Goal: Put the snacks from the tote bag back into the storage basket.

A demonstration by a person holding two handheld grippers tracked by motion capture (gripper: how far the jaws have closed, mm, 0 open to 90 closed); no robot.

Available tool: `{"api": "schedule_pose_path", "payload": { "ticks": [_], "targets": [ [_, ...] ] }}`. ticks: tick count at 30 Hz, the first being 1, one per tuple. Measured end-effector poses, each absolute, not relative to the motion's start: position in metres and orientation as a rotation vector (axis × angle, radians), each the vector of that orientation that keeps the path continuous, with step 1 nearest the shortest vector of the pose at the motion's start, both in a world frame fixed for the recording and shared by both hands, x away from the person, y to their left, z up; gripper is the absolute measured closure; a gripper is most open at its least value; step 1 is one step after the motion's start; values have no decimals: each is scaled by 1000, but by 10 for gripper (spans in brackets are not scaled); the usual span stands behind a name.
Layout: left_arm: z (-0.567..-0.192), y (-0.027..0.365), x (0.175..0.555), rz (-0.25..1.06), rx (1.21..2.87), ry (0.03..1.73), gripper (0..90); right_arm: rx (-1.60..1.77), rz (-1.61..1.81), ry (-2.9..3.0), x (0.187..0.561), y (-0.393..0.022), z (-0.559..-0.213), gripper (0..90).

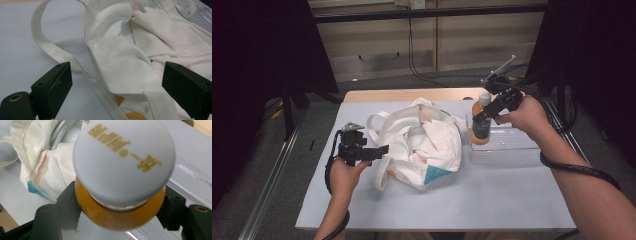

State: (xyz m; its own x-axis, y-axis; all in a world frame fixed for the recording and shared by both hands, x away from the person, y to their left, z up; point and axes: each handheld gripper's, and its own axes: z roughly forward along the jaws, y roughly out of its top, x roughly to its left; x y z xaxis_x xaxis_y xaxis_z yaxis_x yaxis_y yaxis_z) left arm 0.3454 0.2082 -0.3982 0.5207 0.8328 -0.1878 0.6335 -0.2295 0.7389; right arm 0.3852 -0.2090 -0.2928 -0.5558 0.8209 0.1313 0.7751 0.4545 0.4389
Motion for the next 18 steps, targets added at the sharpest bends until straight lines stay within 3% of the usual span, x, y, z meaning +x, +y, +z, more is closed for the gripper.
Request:
{"api": "schedule_pose_path", "payload": {
  "ticks": [18],
  "targets": [
    [-398, 208, 345, 315, 1957, 1199, 94, 1438, 674, 2601, 381, -218, -308, 309]
  ]
}}
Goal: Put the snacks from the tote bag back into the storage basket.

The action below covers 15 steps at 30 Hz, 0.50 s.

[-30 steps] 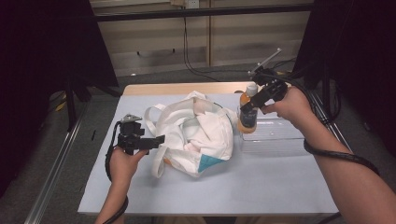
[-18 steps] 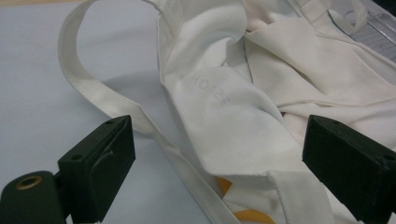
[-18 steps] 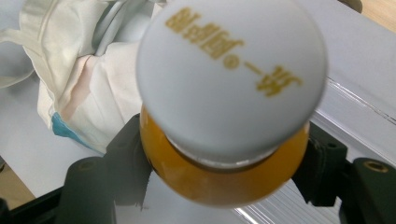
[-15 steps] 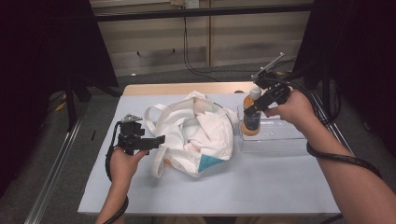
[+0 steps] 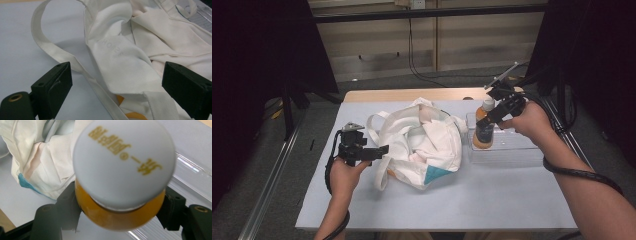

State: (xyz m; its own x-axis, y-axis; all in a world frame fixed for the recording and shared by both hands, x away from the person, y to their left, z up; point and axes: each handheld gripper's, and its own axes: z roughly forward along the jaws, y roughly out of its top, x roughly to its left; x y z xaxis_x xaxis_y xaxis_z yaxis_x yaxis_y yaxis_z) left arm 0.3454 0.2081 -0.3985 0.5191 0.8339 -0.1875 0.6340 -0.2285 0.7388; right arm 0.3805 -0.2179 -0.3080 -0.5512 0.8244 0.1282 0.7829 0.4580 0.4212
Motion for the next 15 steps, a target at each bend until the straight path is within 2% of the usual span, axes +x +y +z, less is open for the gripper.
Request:
{"api": "schedule_pose_path", "payload": {
  "ticks": [15],
  "targets": [
    [-398, 209, 345, 313, 1954, 1201, 94, 1413, 652, 2625, 378, -213, -319, 308]
  ]
}}
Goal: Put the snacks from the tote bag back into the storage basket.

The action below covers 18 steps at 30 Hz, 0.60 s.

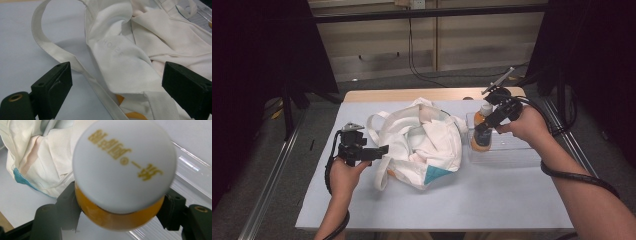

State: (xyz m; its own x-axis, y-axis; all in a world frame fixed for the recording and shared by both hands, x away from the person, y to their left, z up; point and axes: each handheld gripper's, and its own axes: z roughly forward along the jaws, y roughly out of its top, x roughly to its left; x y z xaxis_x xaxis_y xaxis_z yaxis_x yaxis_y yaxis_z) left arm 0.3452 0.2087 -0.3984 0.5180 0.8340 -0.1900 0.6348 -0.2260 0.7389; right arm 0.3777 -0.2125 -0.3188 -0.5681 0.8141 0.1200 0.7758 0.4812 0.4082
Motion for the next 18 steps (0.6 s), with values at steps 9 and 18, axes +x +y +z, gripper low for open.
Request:
{"api": "schedule_pose_path", "payload": {
  "ticks": [9, 18],
  "targets": [
    [-398, 207, 346, 316, 1969, 1187, 94, 1417, 648, 2628, 377, -214, -330, 308],
    [-400, 204, 348, 311, 1982, 1184, 94, 1422, 645, 2630, 375, -216, -334, 308]
  ]
}}
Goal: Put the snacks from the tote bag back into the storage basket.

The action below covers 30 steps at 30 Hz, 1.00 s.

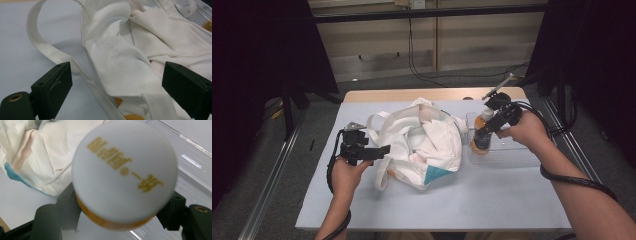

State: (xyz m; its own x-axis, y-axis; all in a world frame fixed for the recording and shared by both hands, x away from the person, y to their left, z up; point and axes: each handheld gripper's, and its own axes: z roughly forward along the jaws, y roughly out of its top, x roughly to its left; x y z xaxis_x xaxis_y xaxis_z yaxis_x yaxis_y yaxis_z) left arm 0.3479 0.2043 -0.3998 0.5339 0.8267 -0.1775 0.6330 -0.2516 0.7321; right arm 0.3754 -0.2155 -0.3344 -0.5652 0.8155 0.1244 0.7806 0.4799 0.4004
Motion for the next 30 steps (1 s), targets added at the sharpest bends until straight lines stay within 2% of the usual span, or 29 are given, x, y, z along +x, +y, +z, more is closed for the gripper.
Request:
{"api": "schedule_pose_path", "payload": {
  "ticks": [30],
  "targets": [
    [-399, 204, 347, 309, 1978, 1184, 94, 1379, 597, 2666, 373, -212, -369, 304]
  ]
}}
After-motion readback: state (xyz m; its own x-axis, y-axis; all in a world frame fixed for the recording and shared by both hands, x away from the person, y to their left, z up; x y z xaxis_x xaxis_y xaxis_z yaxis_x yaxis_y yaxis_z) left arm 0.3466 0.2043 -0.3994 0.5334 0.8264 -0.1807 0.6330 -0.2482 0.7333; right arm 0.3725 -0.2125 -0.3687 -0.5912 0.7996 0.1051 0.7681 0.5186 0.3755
